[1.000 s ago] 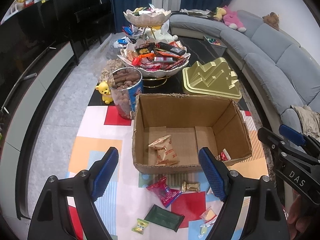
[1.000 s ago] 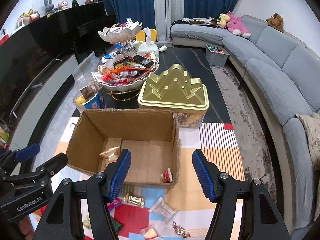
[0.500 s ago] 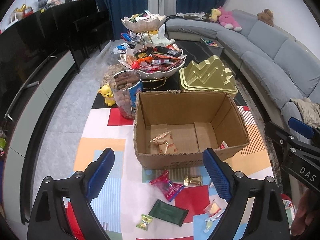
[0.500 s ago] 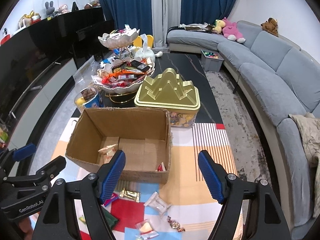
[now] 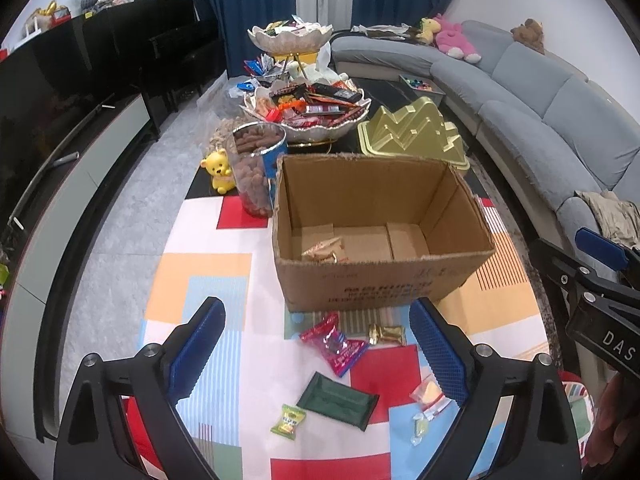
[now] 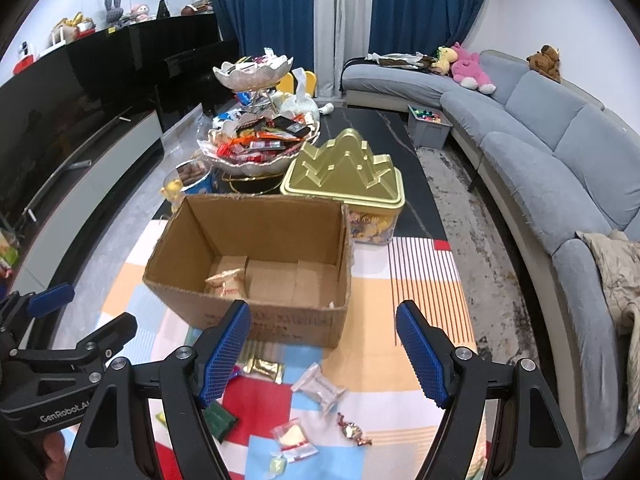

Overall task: Organize snacks
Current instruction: 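Move both tools back toward the remaining snacks on the cloth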

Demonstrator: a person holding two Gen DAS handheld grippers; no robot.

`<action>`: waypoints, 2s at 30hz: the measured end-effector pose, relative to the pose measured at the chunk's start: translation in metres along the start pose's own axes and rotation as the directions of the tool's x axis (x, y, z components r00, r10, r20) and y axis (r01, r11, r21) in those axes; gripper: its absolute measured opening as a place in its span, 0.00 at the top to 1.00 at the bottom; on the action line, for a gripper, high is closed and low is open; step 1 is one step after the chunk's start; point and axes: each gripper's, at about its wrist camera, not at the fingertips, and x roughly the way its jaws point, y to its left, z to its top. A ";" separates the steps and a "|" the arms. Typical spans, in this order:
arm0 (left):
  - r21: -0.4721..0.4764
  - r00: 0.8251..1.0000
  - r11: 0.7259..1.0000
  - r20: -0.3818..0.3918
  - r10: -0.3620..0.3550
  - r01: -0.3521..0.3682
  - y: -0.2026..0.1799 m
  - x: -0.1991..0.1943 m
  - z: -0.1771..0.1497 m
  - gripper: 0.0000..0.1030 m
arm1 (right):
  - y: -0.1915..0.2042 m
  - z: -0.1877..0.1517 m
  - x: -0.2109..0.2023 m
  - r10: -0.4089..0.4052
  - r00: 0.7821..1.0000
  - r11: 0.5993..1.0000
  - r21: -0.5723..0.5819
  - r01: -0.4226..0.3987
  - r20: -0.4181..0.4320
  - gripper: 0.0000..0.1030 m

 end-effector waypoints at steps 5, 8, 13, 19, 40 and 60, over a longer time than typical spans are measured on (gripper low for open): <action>0.011 1.000 1.000 -0.004 0.011 -0.011 0.002 0.000 -0.018 0.08 | 0.005 -0.011 0.001 0.005 1.000 1.000 -0.015 -0.005 -0.012 0.27; 0.011 1.000 1.000 -0.012 0.017 -0.017 0.003 0.002 -0.027 0.08 | 0.008 -0.018 0.002 0.007 1.000 1.000 -0.025 -0.008 -0.019 0.27; 0.016 0.999 1.000 -0.020 0.026 -0.026 0.005 0.005 -0.043 0.08 | 0.012 -0.030 0.004 0.014 1.000 0.999 -0.036 -0.015 -0.028 0.27; 0.020 0.999 0.999 -0.030 0.037 -0.037 0.005 0.009 -0.057 0.08 | 0.017 -0.042 0.009 0.022 0.999 0.999 -0.049 -0.024 -0.045 0.27; 0.027 0.998 0.998 -0.036 0.052 -0.051 0.013 0.022 -0.106 0.08 | 0.034 -0.089 0.024 0.029 0.995 0.995 -0.093 -0.038 -0.093 0.27; 0.054 0.997 0.996 0.025 0.070 -0.071 0.023 0.045 -0.148 0.09 | 0.048 -0.140 0.047 0.008 0.997 0.992 -0.124 -0.017 -0.072 0.27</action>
